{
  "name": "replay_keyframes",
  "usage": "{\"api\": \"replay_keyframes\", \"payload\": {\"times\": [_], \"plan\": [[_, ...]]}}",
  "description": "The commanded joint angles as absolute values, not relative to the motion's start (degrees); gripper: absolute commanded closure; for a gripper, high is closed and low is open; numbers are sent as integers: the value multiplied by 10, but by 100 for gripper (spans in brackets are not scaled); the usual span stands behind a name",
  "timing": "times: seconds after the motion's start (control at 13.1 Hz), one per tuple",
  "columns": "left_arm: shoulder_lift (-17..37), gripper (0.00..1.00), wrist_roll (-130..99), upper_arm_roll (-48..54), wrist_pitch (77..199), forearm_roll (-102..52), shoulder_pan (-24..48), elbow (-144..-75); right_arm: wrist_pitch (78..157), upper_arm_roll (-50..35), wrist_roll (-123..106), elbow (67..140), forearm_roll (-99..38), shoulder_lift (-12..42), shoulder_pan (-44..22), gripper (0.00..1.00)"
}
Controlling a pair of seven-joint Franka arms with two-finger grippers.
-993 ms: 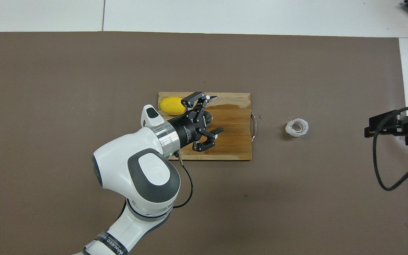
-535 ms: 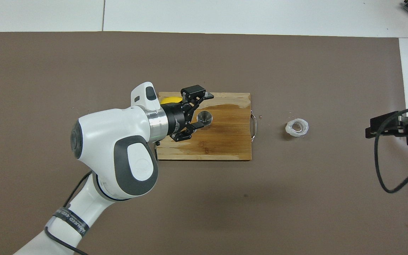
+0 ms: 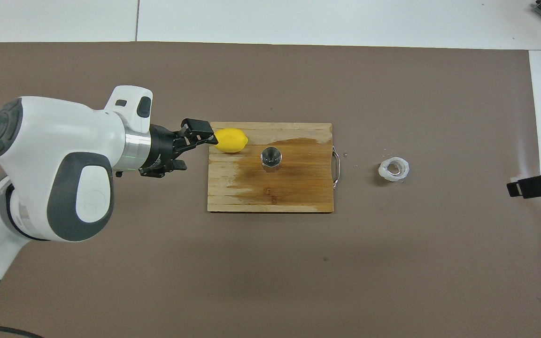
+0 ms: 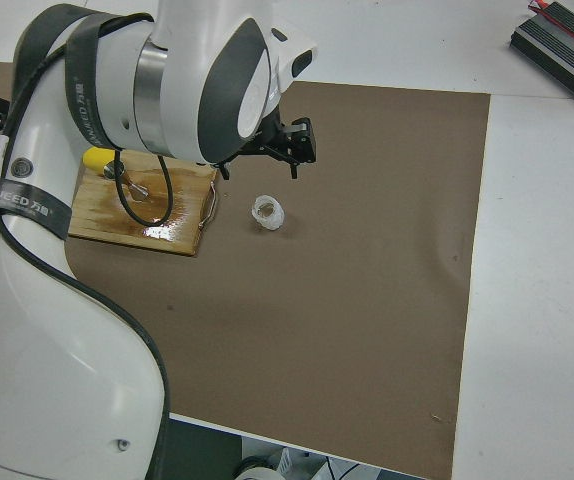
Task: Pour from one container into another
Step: 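Withdraw the left gripper while the right gripper moves toward the white cup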
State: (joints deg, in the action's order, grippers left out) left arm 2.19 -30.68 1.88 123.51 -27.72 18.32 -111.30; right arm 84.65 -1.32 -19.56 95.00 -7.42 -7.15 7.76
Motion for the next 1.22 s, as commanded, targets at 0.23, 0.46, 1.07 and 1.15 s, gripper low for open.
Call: {"api": "replay_keyframes", "payload": {"times": [0.23,0.46,1.07,1.15], "plan": [[-48,0,-151,23,1118,-67,107,-1141,916,-12,-578,1048,-152,-104,143,0],[-52,0,-72,23,1068,-21,60,-1096,996,-12,-743,1101,-195,-104,143,0],[20,0,18,24,873,11,20,-853,1141,-15,-1110,1123,-441,110,156,0],[21,0,19,24,867,9,22,-846,1146,-17,-1143,1122,-479,132,156,0]]}}
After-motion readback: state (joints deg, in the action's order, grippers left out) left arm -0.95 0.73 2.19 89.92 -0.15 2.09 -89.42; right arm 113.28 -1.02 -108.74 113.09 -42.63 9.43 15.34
